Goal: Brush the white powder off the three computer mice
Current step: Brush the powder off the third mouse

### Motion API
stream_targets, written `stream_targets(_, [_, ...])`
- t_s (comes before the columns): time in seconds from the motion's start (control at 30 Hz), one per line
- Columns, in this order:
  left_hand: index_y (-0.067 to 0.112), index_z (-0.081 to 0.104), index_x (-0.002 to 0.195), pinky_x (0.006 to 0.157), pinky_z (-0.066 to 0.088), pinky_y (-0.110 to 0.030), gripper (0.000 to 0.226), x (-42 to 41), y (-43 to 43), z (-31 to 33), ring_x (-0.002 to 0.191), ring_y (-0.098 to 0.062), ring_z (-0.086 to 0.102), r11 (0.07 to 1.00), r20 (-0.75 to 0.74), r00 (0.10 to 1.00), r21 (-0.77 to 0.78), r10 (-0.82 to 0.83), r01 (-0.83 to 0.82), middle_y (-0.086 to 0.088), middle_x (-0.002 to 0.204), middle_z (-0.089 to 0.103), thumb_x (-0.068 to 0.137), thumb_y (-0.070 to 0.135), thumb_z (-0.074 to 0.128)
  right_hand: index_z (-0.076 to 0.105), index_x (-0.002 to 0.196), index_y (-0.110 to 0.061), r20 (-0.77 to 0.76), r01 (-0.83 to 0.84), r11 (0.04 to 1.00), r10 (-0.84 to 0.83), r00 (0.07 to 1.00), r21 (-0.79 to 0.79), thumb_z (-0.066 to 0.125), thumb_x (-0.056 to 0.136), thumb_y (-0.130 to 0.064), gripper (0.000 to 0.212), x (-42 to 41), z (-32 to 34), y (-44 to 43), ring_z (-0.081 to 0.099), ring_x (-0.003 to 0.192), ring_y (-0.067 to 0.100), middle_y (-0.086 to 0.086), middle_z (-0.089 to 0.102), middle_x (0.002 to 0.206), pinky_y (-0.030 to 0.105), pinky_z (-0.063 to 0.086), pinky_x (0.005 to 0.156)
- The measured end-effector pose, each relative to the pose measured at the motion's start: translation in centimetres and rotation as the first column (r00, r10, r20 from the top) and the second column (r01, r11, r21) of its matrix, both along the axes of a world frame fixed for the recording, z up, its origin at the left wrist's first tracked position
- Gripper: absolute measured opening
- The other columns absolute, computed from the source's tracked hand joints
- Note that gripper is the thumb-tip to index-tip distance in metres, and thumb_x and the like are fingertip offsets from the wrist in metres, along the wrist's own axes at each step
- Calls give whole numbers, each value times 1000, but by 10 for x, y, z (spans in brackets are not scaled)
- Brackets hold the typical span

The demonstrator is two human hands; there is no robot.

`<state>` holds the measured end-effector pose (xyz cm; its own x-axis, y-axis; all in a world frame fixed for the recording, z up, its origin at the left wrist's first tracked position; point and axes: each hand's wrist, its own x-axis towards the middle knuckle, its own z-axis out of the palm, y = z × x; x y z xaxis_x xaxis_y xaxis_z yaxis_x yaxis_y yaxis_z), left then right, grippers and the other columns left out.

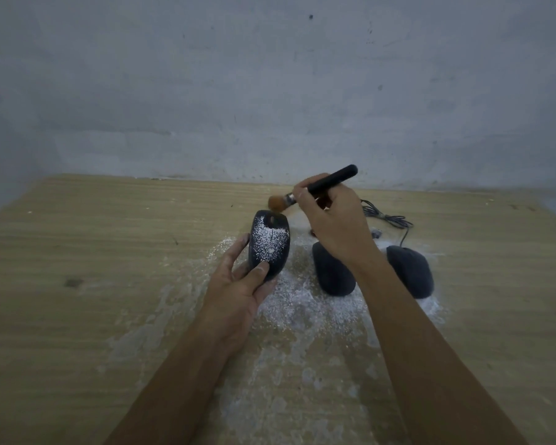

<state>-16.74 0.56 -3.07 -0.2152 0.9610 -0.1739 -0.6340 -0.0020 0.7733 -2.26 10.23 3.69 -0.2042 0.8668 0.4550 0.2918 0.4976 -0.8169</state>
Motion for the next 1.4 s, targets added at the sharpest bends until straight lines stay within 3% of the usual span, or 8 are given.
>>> stream_targets(0.13, [21, 54, 138, 84, 61, -34, 58, 0, 1, -1, 106, -27, 73, 1000, 18, 1000, -7, 6, -6, -15, 119, 72, 92, -13, 55, 69, 92, -16, 42, -2, 999, 4, 999, -47, 63, 98, -23, 11, 0, -4, -1, 55, 63, 10, 6, 66, 74, 38, 51, 59])
stream_targets(0.27, [23, 53, 139, 90, 60, -36, 57, -2, 1, -2, 109, -28, 72, 1000, 13, 1000, -12, -3, 3, -17, 125, 68, 94, -11, 54, 72, 100, -21, 38, 62, 998, -62, 997, 0, 65, 99, -28, 10, 2, -4, 4, 59, 69, 2, -12, 65, 80, 19, 46, 61])
stream_targets(0.43, [24, 53, 138, 85, 61, -34, 54, -3, 1, -3, 110, -28, 71, 1000, 14, 1000, -13, -8, 8, -18, 126, 67, 95, -10, 53, 69, 98, -11, 98, 158, 985, -151, 984, -70, 59, 101, -30, 22, 4, -14, 10, 66, 79, 23, 3, 68, 84, 42, 57, 71])
stream_targets(0.67, [26, 55, 134, 80, 62, -31, 52, -3, 1, -3, 106, -27, 73, 1000, 23, 1000, -8, -12, 12, -16, 122, 69, 95, -9, 53, 75, 104, -19, 116, 155, 987, -150, 982, -36, 64, 99, -29, 15, -5, -24, 11, 59, 74, 5, -4, 70, 89, 11, 40, 60])
stream_targets(0.93, [23, 50, 141, 79, 62, -30, 56, -3, 0, 0, 114, -31, 69, 1000, 55, 998, -8, -3, 4, -20, 132, 63, 96, -10, 50, 67, 80, -21, 22, 90, 994, -89, 996, -70, 61, 96, -25, 18, 4, -12, 7, 52, 56, 8, -3, 60, 65, 34, 46, 54])
stream_targets(1.13, [22, 49, 142, 82, 61, -32, 56, -1, 1, 1, 116, -32, 67, 1000, 68, 998, -25, 17, -15, -21, 135, 61, 96, -10, 50, 71, 95, -18, 142, -32, 998, 39, 989, -54, 62, 100, -27, 15, 9, -7, 5, 59, 61, 20, 5, 65, 71, 39, 50, 56])
stream_targets(1.27, [22, 51, 140, 81, 61, -32, 54, -2, 2, 2, 111, -31, 70, 999, 89, 996, -31, 29, -26, -22, 133, 61, 96, -8, 51, 69, 95, -17, 84, -6, 999, 9, 996, -36, 60, 101, -27, 14, 11, -5, 5, 49, 59, 6, -4, 58, 70, 26, 43, 54])
stream_targets(1.4, [22, 53, 138, 83, 61, -32, 52, -2, 2, 1, 107, -28, 73, 999, 85, 996, -20, 32, -30, -22, 129, 64, 95, -8, 53, 71, 94, -14, 133, -30, 998, 37, 990, -56, 62, 99, -26, 16, 10, -6, 5, 52, 59, 11, 2, 59, 69, 38, 48, 57])
